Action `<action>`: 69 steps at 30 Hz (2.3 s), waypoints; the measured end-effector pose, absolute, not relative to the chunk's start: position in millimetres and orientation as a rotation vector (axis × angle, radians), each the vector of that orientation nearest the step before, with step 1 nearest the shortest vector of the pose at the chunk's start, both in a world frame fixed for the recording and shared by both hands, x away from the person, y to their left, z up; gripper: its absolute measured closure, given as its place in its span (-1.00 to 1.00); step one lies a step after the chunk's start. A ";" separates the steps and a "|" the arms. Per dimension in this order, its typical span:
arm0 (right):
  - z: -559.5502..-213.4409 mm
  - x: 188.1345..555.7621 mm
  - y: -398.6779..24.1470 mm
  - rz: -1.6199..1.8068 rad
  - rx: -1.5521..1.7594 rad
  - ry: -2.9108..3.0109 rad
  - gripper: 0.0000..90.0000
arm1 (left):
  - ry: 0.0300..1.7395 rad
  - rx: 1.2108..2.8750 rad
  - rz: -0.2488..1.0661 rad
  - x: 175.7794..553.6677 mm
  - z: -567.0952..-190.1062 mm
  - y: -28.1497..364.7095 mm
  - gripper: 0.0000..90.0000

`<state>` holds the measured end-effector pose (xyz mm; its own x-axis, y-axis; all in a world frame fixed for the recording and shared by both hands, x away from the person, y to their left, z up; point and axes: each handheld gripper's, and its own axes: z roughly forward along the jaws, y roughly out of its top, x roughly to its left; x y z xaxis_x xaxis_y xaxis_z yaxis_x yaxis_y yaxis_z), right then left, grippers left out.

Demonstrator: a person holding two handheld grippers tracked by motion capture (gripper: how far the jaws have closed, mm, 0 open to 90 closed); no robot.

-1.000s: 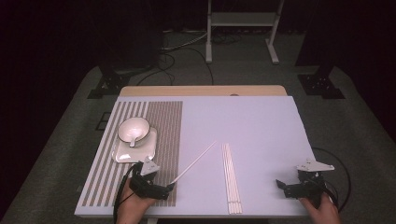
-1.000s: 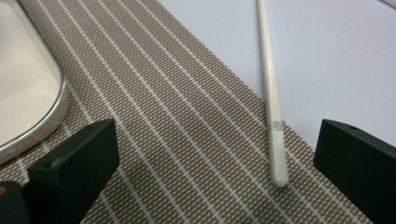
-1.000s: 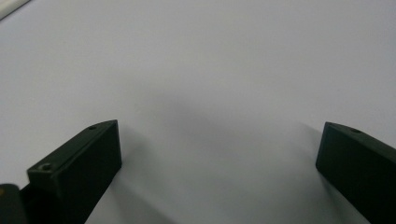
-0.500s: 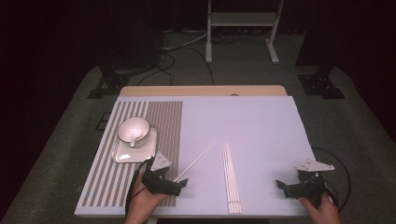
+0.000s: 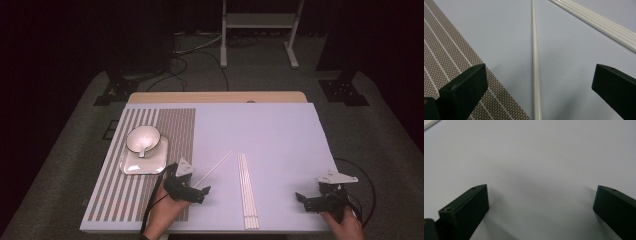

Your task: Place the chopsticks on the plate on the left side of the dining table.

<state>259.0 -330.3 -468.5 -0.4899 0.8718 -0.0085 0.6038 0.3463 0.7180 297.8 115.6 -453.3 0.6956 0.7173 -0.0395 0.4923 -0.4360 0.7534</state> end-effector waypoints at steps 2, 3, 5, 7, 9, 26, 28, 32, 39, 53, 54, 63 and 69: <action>-468.5 259.0 -330.3 0.935 1.296 2.224 -1.00 | 0.919 2.139 0.386 300.1 -455.8 113.5 -1.00; -468.5 259.0 -330.3 0.935 1.296 2.224 -1.00 | 0.920 2.144 0.397 301.2 -457.4 112.2 -1.00; -468.5 259.0 -330.3 0.935 1.296 2.224 -1.00 | 0.918 2.151 0.412 302.7 -459.9 109.9 -1.00; -468.5 259.0 -330.3 0.935 1.296 2.224 -1.00 | 0.913 2.160 0.422 304.0 -462.5 107.9 -1.00; -468.5 259.0 -330.3 0.935 1.296 2.224 -1.00 | 0.923 2.179 0.421 305.0 -463.4 105.8 -1.00; -468.6 258.9 -330.3 0.935 1.295 2.223 -1.00 | 0.900 2.191 0.429 302.8 -463.8 104.5 -0.88; -468.6 258.9 -330.3 0.935 1.295 2.223 -1.00 | 0.901 2.191 0.429 302.5 -463.7 104.7 -0.87; -468.6 258.8 -330.3 0.935 1.296 2.223 -1.00 | 0.871 2.177 0.417 299.8 -462.9 106.1 -0.65; -468.6 258.9 -330.3 0.935 1.296 2.223 -1.00 | 0.852 2.153 0.415 294.0 -461.9 107.6 -0.21; -468.5 258.9 -330.3 0.935 1.295 2.223 -1.00 | 0.883 2.124 0.427 293.2 -461.4 110.6 0.42; -468.6 258.9 -330.3 0.935 1.295 2.223 -1.00 | 0.891 2.119 0.428 293.6 -461.4 111.3 0.48; -468.5 258.9 -330.3 0.935 1.295 2.223 -1.00 | 0.919 2.108 0.420 296.9 -461.2 115.0 0.75; -468.6 258.9 -330.2 0.935 1.295 2.223 -1.00 | 0.924 2.107 0.419 297.1 -461.0 115.4 0.86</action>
<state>258.9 -330.2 -468.6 -0.4897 0.8719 -0.0091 0.6032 0.3463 0.7185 297.1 115.4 -461.0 0.6811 0.7321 -0.0111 0.4746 -0.4299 0.7681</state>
